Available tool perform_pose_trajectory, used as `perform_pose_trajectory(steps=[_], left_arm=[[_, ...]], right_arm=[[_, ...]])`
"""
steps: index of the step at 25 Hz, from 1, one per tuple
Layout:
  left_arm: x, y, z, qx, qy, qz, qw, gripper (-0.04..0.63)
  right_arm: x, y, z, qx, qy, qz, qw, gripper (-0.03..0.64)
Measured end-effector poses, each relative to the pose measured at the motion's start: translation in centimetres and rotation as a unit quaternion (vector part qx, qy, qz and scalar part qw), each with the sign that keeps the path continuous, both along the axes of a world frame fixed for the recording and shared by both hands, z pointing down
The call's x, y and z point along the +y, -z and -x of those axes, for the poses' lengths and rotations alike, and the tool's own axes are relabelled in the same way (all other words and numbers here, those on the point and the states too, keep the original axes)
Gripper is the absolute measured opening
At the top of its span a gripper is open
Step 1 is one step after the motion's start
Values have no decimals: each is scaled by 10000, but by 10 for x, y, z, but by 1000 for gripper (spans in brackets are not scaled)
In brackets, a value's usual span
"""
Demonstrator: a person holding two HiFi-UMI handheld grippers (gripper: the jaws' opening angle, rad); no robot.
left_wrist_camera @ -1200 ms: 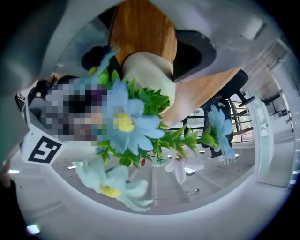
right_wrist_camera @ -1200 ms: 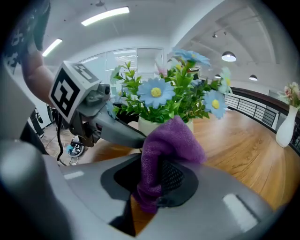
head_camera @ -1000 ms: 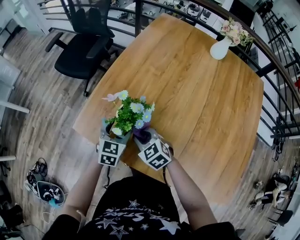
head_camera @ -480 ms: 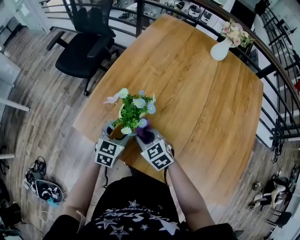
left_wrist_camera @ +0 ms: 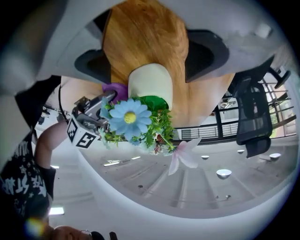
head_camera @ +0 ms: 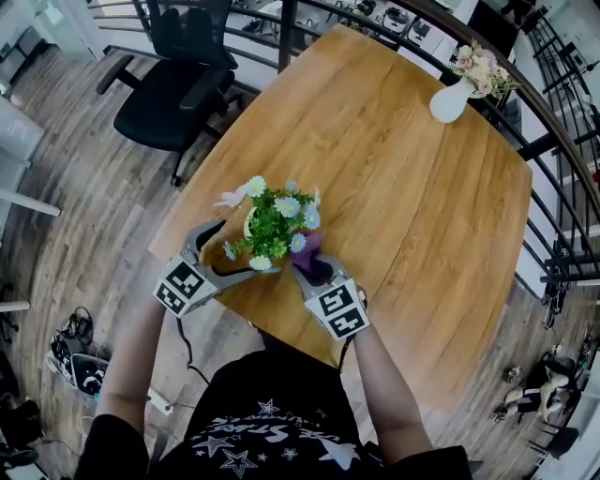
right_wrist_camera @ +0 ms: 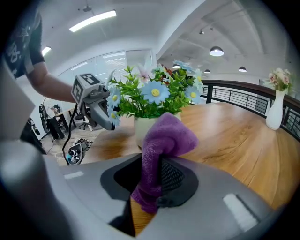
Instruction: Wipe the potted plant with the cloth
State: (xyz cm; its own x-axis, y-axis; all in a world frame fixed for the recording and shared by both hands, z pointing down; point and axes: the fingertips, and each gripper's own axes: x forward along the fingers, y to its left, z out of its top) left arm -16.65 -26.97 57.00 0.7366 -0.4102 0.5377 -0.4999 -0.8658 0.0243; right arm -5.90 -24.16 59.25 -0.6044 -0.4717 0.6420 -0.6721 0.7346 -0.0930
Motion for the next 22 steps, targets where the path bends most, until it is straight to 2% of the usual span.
perform_pose_trajectory(steps=[4,7,13,17,22], left_arm=[[-14,10,-5,-228,-887,-180,9956,503],[-23,8,-7,-507,-1571,-236,9860,518],[-36,-13,-12,-1085,-2681,-112,9572,532],[-47,-13,-28,-1142,-3230,-215,9393,609],[-43,-16,-45,-1261,-3930,-400,9100,611]], right_arm=[[1,0,1,-21,17,66,10000,87],[1,-3,2,-38,24,113,9999,89],[-1,-4,2,-237,-17,280,9993,89],[-4,-4,0,-283,0,362,9989,87],[-5,-5,0,-331,34,433,9985,87]])
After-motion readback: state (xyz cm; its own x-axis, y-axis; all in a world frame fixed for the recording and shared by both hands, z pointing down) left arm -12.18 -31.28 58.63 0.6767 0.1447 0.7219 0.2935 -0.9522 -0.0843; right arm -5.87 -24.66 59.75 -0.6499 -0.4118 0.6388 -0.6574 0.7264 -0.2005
